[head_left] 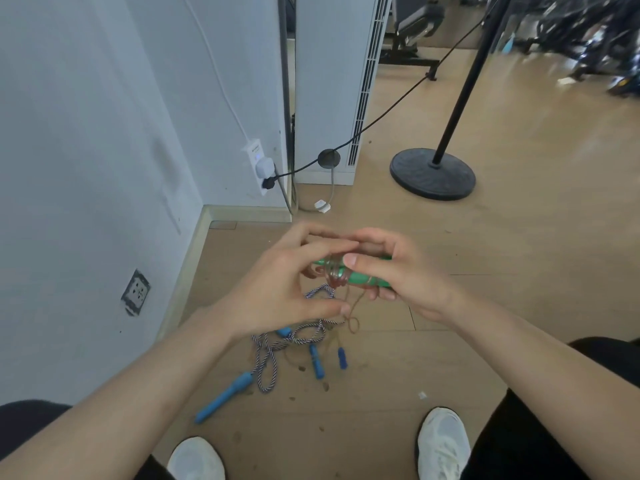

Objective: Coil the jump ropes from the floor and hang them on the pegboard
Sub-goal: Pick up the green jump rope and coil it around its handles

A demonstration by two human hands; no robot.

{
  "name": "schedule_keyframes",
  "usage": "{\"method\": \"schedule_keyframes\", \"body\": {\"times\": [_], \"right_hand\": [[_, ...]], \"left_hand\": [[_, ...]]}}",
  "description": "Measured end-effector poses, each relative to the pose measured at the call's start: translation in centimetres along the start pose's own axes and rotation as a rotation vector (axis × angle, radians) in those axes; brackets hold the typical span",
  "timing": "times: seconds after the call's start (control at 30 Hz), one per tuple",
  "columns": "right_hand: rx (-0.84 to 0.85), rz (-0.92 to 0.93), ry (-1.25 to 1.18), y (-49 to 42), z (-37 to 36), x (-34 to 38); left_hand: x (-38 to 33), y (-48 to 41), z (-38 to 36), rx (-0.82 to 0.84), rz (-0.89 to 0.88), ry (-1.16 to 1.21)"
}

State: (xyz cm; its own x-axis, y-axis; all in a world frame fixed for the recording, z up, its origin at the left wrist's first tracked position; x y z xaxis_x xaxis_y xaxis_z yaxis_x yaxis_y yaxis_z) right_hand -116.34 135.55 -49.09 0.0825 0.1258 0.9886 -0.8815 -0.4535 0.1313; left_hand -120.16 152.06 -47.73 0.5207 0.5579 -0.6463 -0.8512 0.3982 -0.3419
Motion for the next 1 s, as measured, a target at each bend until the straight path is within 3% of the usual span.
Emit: {"method": "schedule_keyframes", "body": {"times": [0.27, 0.47, 0.67, 0.83, 1.0], "right_hand": [[0.193, -0.119, -0.209, 0.1, -1.5, -0.1], [0.216, -0.273, -0.274, -1.0, -0.4, -1.7], [0.055, -0.112, -0.083, -1.6, -0.9, -2.8], [0.203, 0.042, -0.034, -1.6, -4.4, -3.0], [0.134, 0.022, 0.01, -1.7, -4.7, -4.2]], "left_hand": [[0.5, -0.4, 0.5, -0.101, -0.028, -0.044], [1.6, -0.9, 1.9, -0.172, 0.234, 0.398], [3.0, -0.9, 2.2, -0.214, 0.59, 0.758], [2.5, -1.2, 2.0, -0.216, 0.699, 1.009], [4.1, -1.0, 2.9, -0.324, 0.79, 1.021]]}}
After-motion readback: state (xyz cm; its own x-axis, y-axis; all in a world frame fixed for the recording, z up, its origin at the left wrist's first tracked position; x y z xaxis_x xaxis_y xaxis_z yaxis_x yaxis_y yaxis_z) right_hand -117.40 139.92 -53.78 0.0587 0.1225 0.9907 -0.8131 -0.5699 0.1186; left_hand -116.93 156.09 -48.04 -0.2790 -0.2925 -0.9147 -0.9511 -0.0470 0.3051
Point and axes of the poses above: each hand's wrist, its own y-axis away from the middle knuckle, its own z-axis out of the back of the hand, x = y × z, the point moved 5 cm from there along -y, towards the middle knuckle, and after that the axes turned 4 degrees about -y, right-handed, at the moved point
